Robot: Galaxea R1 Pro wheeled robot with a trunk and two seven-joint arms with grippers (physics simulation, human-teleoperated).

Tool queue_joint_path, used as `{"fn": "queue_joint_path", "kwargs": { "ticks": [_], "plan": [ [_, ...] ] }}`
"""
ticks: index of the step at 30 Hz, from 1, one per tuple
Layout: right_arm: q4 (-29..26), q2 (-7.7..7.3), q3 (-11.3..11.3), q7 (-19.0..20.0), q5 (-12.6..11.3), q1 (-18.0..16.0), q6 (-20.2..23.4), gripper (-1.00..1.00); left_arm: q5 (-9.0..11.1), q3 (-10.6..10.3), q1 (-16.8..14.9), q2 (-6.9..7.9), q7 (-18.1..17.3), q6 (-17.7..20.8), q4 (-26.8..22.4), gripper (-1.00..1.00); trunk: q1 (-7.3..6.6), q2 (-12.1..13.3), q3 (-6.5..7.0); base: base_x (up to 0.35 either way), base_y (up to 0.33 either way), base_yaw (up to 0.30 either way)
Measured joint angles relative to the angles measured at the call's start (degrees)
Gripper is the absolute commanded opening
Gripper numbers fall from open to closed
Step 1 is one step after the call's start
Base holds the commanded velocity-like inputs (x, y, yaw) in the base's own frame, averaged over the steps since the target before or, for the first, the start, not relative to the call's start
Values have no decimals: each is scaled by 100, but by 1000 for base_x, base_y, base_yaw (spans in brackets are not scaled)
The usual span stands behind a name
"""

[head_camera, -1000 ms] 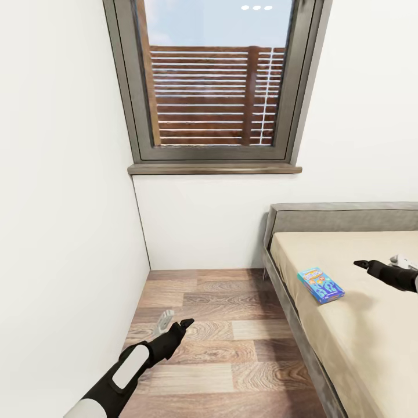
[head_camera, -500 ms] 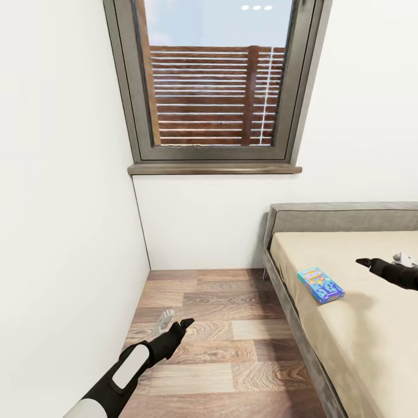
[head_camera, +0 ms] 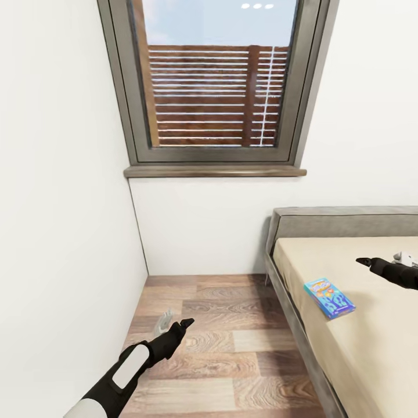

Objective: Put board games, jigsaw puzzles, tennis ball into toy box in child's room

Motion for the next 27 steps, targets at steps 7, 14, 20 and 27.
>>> {"fn": "queue_joint_path", "kwargs": {
  "ticks": [7, 14, 20, 27],
  "plan": [
    [-6, 5, 0, -3, 3, 1, 0, 100, -2, 0, 0, 0, 0, 0, 0, 100, 0, 0, 0, 304, 0, 0],
    [-8, 8, 0, -4, 5, 2, 0, 100, -3, -3, 0, 0, 0, 0, 0, 100, -1, 0, 0, 324, 0, 0],
    [-9, 9, 0, -7, 5, 2, 0, 100, -3, -6, 0, 0, 0, 0, 0, 100, -1, 0, 0, 331, 0, 0],
    [-27, 3, -2, -7, 5, 2, 5, 100, -3, -8, 0, 0, 0, 0, 0, 100, -1, 0, 0, 334, 0, 0]
  ]
}}
